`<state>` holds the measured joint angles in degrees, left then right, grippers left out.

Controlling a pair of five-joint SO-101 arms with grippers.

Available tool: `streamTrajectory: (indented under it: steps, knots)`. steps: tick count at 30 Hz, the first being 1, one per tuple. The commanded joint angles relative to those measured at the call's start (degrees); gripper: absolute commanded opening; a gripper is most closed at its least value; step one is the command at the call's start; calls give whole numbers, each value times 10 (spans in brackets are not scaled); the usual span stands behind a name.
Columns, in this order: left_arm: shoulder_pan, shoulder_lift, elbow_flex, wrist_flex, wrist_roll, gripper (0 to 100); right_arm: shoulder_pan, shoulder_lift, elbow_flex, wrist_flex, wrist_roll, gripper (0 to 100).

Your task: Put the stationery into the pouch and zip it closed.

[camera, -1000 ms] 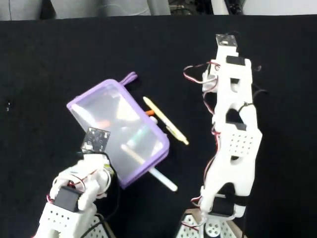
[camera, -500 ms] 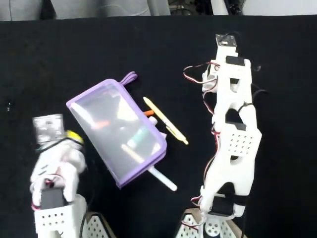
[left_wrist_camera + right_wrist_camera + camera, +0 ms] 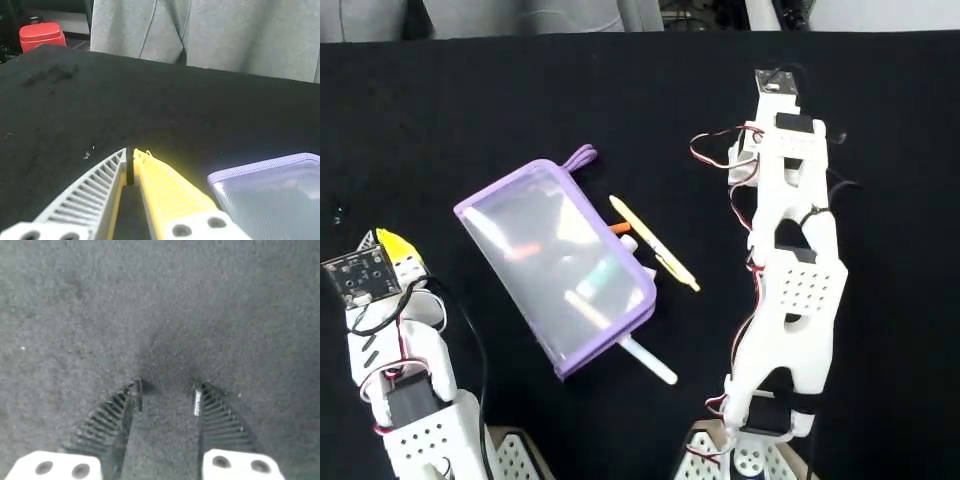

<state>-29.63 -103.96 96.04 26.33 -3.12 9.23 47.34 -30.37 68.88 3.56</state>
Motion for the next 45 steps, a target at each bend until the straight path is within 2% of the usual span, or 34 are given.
streamTrajectory:
  steps: [1, 3, 5, 12, 19, 25, 29, 38, 45]
  knots:
    - [-5, 14, -17, -10, 25, 88, 9, 3, -21, -24, -1, 170]
    - [-7, 47, -48, -10, 57, 166, 9, 3, -21, -24, -1, 170]
    - [-6, 103, -87, -11, 77, 202, 9, 3, -21, -24, -1, 170]
    - [-4, 426, -278, -11, 86, 202, 9, 4, -21, -24, -1, 170]
    - [7, 782, -477, -10, 132, 201, 9, 4, -19, -29, -1, 170]
    - [29, 1005, -626, -10, 133, 199, 9, 4, -18, -34, -1, 170]
    - [66, 1092, -698, -10, 133, 198, 9, 4, -18, -34, -1, 170]
    - [205, 1209, -814, -11, 135, 198, 10, 4, -18, -34, -1, 170]
    - [268, 1291, -895, -9, 201, 198, 11, 4, -19, -35, -1, 170]
